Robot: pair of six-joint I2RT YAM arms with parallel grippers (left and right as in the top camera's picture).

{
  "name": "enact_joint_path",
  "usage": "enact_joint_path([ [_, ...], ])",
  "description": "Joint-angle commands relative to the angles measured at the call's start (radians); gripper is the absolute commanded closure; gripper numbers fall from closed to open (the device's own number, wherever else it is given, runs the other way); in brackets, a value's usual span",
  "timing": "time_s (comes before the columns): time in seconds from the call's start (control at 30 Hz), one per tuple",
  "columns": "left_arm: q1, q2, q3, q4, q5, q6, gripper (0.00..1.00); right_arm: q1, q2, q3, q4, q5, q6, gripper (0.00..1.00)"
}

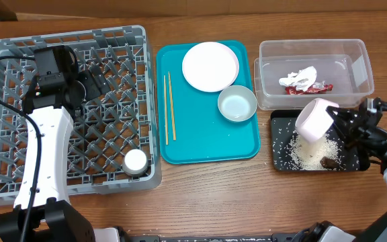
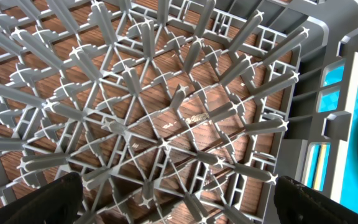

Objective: Sort waste into correct bins and load items into the dishwasher
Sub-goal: 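Tip the rice bowl to dump rice onto the black tray, then return the emptied bowl to the teal tray with right gripper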

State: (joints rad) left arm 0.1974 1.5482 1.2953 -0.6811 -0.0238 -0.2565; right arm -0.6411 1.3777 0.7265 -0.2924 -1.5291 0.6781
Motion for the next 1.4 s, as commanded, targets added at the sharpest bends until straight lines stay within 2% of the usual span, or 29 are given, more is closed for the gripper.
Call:
enact_joint_path([
  [0.0,0.005,-0.027,0.02,0.004,-0.01,-0.01,0.0,0.084,-0.107,0.055,0.029,0.021,0.034,0.96],
  [0.27,0.005,-0.027,0.02,0.004,-0.01,-0.01,0.0,0.475,-0.202,0.21,0.134,0.308,0.187,0.96],
  [0.47,0.005,-0.027,0.02,0.004,-0.01,-0.01,0.0,0.846,-0.145,0.287,0.071,0.685,0.143,0.96],
  [0.67,0.005,-0.027,0.02,0.004,-0.01,-0.01,0.0,1.088,0.039,0.411,-0.099,0.964,0.039,0.96],
  [0.87,0.005,-0.027,0.02,0.004,-0.01,-0.01,0.0,1.217,0.262,0.652,-0.385,1.183,-0.089,0.96],
  [1.0,0.005,-0.027,0.02,0.004,-0.01,-0.01,0.0,1.275,0.395,0.779,-0.505,1.277,-0.13,0.96],
  [1.37,0.005,-0.027,0.02,0.004,-0.01,-0.01,0.0,1.31,0.565,0.811,-0.533,1.311,-0.137,0.96],
])
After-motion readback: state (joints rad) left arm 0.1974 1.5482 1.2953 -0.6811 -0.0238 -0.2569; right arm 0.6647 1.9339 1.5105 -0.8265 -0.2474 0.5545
